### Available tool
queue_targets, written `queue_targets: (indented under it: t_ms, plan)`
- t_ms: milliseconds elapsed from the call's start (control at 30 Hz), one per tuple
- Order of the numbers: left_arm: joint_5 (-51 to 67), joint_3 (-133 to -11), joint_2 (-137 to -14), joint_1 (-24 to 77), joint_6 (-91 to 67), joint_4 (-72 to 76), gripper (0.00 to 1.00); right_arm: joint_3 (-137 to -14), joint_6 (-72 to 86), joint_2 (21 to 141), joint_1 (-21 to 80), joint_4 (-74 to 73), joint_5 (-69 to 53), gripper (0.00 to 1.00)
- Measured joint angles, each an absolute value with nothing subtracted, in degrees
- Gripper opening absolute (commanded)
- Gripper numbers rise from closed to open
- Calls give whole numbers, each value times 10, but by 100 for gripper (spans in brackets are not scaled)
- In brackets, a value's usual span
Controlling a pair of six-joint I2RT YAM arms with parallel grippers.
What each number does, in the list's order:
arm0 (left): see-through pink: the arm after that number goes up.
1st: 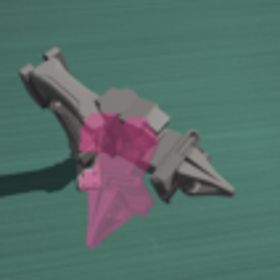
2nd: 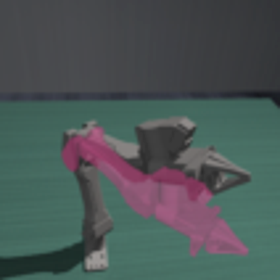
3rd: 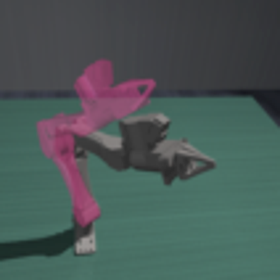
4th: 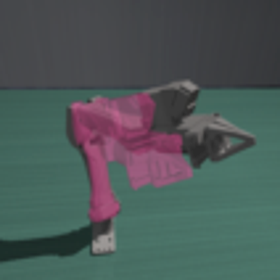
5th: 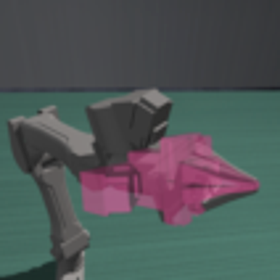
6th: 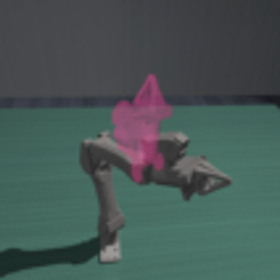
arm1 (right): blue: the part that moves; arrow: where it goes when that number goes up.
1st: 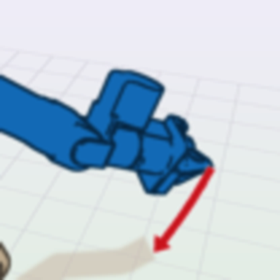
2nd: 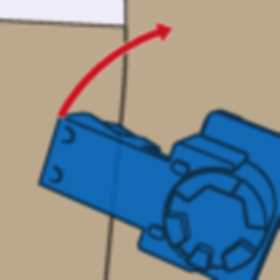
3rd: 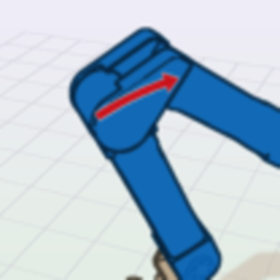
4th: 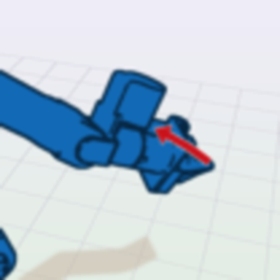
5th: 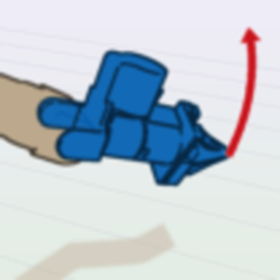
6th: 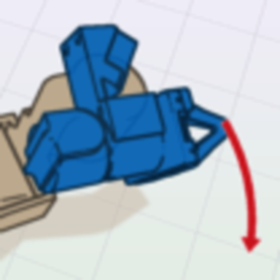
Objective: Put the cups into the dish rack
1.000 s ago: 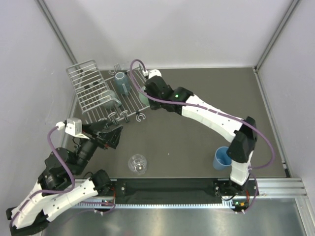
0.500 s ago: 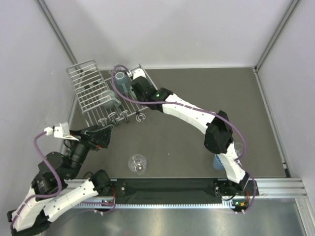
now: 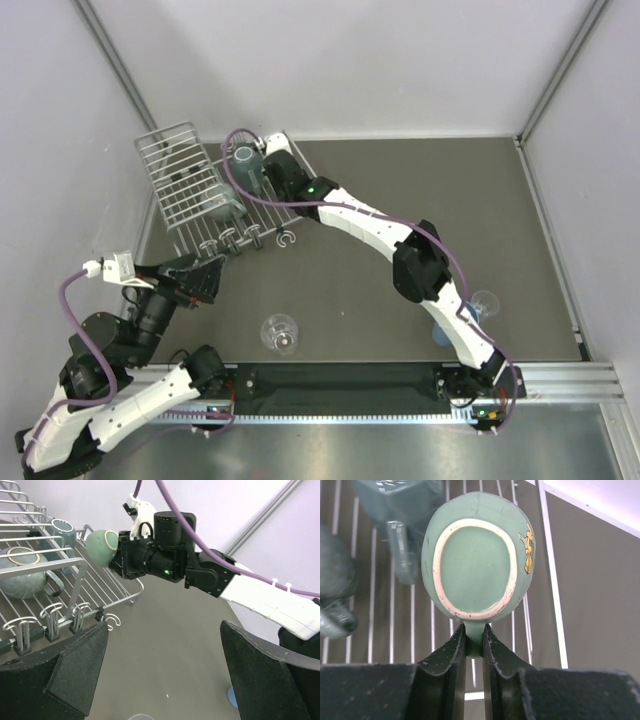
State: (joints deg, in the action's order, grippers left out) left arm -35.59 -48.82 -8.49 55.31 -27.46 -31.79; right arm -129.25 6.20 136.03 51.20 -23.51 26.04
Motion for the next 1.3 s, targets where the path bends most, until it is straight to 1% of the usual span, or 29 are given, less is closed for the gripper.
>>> queue_targets:
  t_ms: [233,533,1100,1300]
  plan:
    - [-336,-493,-91,553,-266,-318,98,-1296,62,1392,488,-213,260,0]
    - [-323,-498,-102,553,-245,-317,98,-1342,55,1450,479,-184,256,0]
    - [-306,-498,-104,553,-234,-316,98,-1375,50,1492,477,-145,259,0]
    - [-300,-498,-104,553,-239,-315,98,-1385,47,1504,474,-138,262,3]
